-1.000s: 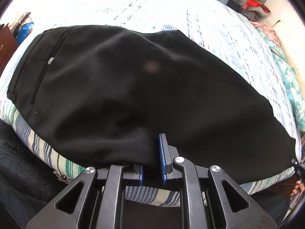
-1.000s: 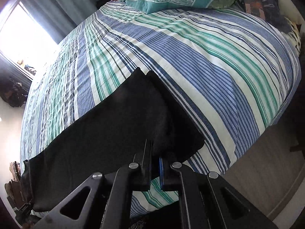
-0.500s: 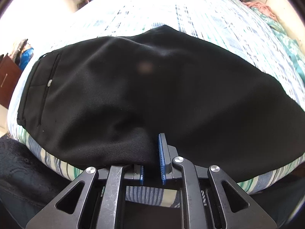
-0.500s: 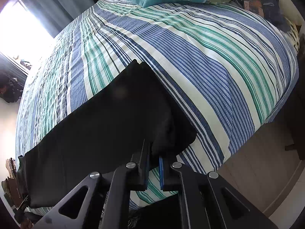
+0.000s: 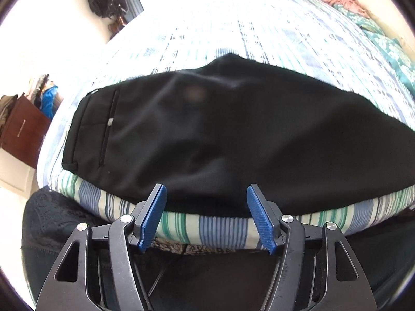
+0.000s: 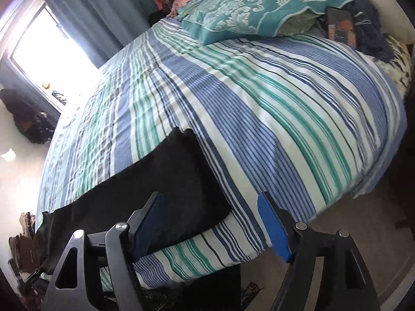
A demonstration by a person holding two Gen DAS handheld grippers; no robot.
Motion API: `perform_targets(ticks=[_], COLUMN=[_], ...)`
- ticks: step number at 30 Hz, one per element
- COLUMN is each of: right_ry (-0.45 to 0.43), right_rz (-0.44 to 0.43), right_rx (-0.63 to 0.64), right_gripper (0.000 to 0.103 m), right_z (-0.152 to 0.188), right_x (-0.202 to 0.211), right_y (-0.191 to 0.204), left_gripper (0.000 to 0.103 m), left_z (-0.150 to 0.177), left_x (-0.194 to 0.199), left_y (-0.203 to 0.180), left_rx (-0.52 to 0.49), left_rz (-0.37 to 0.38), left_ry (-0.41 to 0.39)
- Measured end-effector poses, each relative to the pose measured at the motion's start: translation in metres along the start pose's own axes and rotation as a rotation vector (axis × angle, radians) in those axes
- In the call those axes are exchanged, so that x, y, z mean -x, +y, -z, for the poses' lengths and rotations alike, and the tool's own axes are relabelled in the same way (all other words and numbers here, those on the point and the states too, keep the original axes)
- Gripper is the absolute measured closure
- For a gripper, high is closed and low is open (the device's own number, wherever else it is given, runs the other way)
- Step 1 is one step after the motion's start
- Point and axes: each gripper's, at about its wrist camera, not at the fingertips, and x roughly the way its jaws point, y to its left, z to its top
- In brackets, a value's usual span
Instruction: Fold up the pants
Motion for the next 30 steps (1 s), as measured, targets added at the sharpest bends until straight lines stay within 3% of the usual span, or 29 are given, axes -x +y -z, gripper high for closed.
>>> perform_targets(ticks=[5,10,13,14,17,18,25,30], right_ry=[0.059,0.147,0.204,0.232,0.263,0.259,0.15,0.124], right_rz=[-0.068,-0.123,-0.304,-0.328,-0.296,-0.308,-0.594,-0.837], right_rx=[0.069,0.109,0.067,0.064,0.064,0.04,-0.192,-0.266], right_gripper=[0.029,0.031,0.051,0.07,0.081,0.09,0.091,0.091], right_z=[-0.024,-0.025,-0.024,-0.022,-0.017,-0.017,0.001,0.024], right_x=[-0.043,-0.083,-0.086,-0.089,-0.094,-0.094,-0.068,-0.042], right_y=[0.014,0.011,0.008,0.006,0.005,0.004,0.012,0.075], left_gripper=[0.036,0.035,0.034,0.034,0.034,0.034,0.032,0.032], left_z=[-0.008,-0.004,-0.006,-0.007,-0.01,-0.011,-0.013,-0.007], left_x=[0.007,0.007,0.001,-0.002,-0.007,-0.007,-0.001,-0.009], left_y=[0.006,0.014,0.013,0.012,0.005,0.003,0.008,0.028], left_rx=[-0.007,-0.041,-0.04,-0.041,-0.049,-0.05,-0.03,0.026], left_rz=[0.026,0.006,0.002,0.002,0.011,0.015,0.03,0.046], left_ry=[-0.023,-0.047,-0.038,-0.031,-0.014,-0.015,-0.054,-0.049])
